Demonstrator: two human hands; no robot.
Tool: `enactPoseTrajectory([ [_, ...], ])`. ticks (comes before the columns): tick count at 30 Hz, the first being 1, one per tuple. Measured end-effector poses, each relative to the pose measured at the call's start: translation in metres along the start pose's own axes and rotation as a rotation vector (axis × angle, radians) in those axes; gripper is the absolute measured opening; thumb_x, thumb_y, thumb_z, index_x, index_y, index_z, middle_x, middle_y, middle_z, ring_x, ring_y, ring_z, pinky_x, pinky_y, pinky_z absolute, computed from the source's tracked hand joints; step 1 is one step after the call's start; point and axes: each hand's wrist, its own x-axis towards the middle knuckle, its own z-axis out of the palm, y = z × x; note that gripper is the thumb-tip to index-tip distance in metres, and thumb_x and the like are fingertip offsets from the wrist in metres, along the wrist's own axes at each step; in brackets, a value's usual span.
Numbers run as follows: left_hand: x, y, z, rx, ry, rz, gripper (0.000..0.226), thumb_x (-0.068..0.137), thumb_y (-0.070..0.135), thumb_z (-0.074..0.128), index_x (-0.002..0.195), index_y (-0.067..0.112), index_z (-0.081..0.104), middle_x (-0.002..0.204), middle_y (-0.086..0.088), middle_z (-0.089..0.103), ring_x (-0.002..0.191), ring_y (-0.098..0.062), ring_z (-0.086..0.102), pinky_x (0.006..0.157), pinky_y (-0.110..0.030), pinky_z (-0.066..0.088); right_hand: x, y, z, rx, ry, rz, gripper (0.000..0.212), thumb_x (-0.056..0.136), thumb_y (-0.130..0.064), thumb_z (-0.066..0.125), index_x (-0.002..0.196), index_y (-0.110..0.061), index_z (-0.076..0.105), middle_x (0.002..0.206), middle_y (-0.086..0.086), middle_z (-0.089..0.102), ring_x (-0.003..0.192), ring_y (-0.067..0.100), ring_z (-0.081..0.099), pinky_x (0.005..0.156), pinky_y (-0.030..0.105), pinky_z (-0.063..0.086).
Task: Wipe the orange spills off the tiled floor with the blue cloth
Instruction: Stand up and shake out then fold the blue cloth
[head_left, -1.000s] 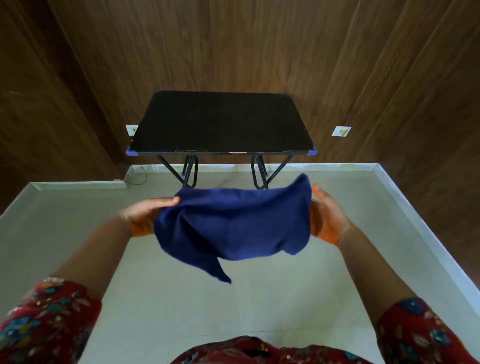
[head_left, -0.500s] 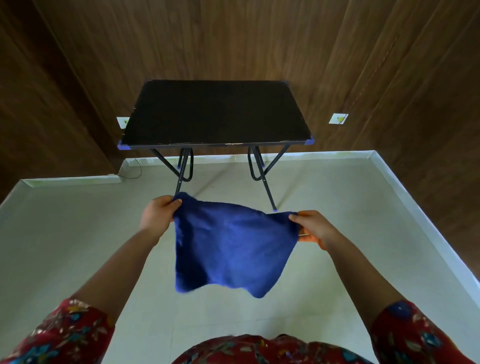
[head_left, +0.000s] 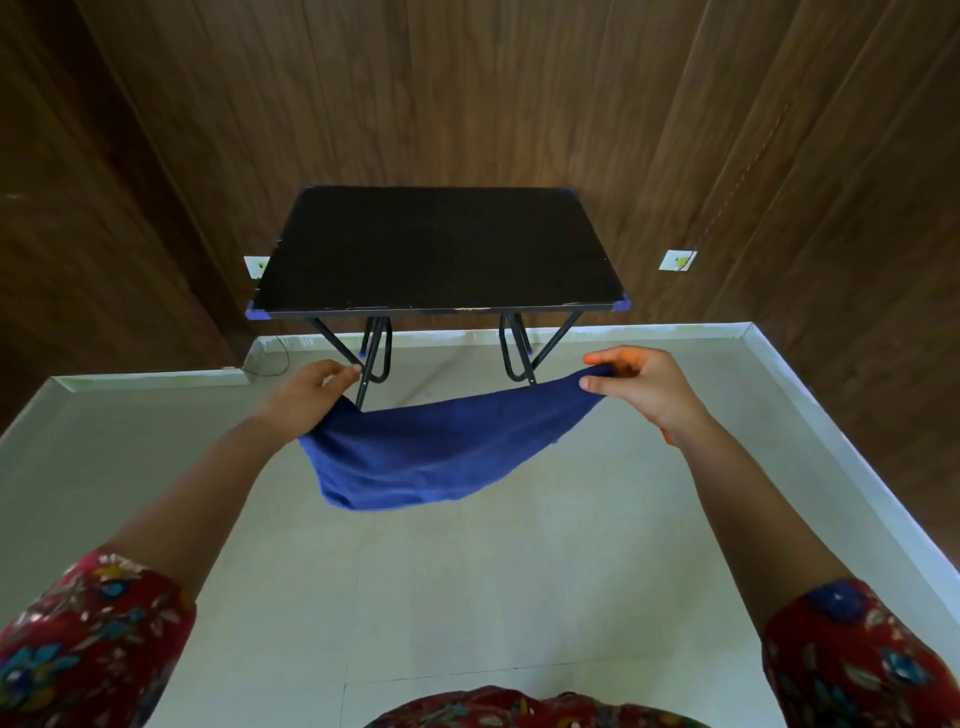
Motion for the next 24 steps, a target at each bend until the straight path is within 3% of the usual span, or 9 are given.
enactPoseTrajectory([
  [3,-0.004,0.009,-0.017,0.12,-0.279,-0.08,0.046,0.081,0.065,0.059,0.102,0.025,0.067,0.108,0.0,0.065,0.103,-0.021,0.057,0.098,-0.036,0.042,-0.001,-0.01,-0.003,-0.179,-0.084,-0.013,0.042,0.073,-0.007,0.081,0.111,-0.019,0.068,0.102,-0.005,0.067,0.093,0.013,0.064,0.076,0.02,0.051],
  [5,-0.008,0.008,-0.027,0.342,-0.487,-0.023,0.044,0.07,0.052,0.077,0.105,0.029,0.063,0.109,0.004,0.066,0.099,-0.018,0.06,0.089,-0.034,0.051,-0.002,-0.011,-0.005,-0.429,-0.05,-0.073,0.04,0.075,-0.003,0.077,0.111,-0.018,0.069,0.106,-0.004,0.064,0.095,0.015,0.06,0.081,0.024,0.048],
  [7,-0.011,0.006,-0.029,0.452,-0.551,0.019,0.037,0.072,0.031,0.082,0.105,0.024,0.066,0.1,-0.001,0.069,0.084,-0.014,0.06,0.07,-0.024,0.051,-0.002,-0.011,-0.007,-0.558,-0.015,-0.102,0.026,0.083,-0.004,0.07,0.107,-0.015,0.07,0.102,-0.001,0.064,0.093,0.016,0.058,0.08,0.025,0.044],
  [10,-0.014,0.009,-0.029,0.373,-0.413,0.048,0.02,0.08,0.022,0.076,0.096,0.012,0.07,0.08,-0.001,0.067,0.071,-0.012,0.056,0.059,-0.018,0.044,-0.002,-0.014,-0.01,-0.599,-0.013,-0.142,0.011,0.09,-0.012,0.066,0.099,-0.01,0.069,0.093,0.002,0.062,0.092,0.023,0.06,0.076,0.028,0.042],
  [12,-0.012,0.008,-0.033,0.328,-0.307,0.051,0.017,0.08,0.026,0.075,0.089,0.014,0.067,0.079,0.002,0.063,0.075,-0.014,0.057,0.062,-0.02,0.043,-0.002,-0.013,-0.013,-0.536,-0.017,-0.156,0.018,0.091,-0.016,0.065,0.105,-0.004,0.067,0.099,0.006,0.06,0.096,0.023,0.059,0.081,0.034,0.046],
  [14,-0.01,0.002,-0.038,0.247,-0.258,0.021,0.022,0.077,0.029,0.078,0.091,0.016,0.068,0.089,-0.001,0.066,0.088,-0.02,0.06,0.074,-0.027,0.046,-0.003,-0.013,-0.016,-0.348,-0.062,-0.094,0.023,0.094,-0.016,0.061,0.112,-0.002,0.062,0.107,0.009,0.06,0.101,0.023,0.058,0.09,0.035,0.046],
  [17,-0.012,-0.003,-0.047,0.029,-0.236,-0.029,0.045,0.071,0.024,0.083,0.112,0.016,0.067,0.107,-0.002,0.068,0.101,-0.024,0.062,0.092,-0.037,0.049,-0.004,-0.013,-0.02,-0.027,-0.116,-0.058,0.015,0.097,-0.012,0.055,0.111,-0.009,0.058,0.109,0.008,0.065,0.102,0.023,0.063,0.08,0.022,0.053],
  [21,-0.021,0.007,-0.048,-0.225,-0.151,0.083,0.033,0.074,0.011,0.079,0.1,0.024,0.065,0.092,0.004,0.072,0.095,-0.017,0.064,0.073,-0.025,0.049,-0.005,-0.02,-0.021,0.12,-0.067,-0.097,0.016,0.096,-0.008,0.055,0.11,-0.017,0.057,0.104,-0.003,0.064,0.095,0.012,0.063,0.073,0.016,0.056],
  [24,-0.026,0.013,-0.051,-0.368,-0.147,0.129,0.027,0.082,0.017,0.071,0.106,0.027,0.065,0.099,0.005,0.072,0.099,-0.014,0.064,0.08,-0.027,0.051,-0.003,-0.019,-0.023,0.143,0.018,-0.112,0.016,0.095,-0.014,0.059,0.11,-0.02,0.06,0.102,-0.006,0.065,0.097,0.012,0.063,0.082,0.021,0.054],
])
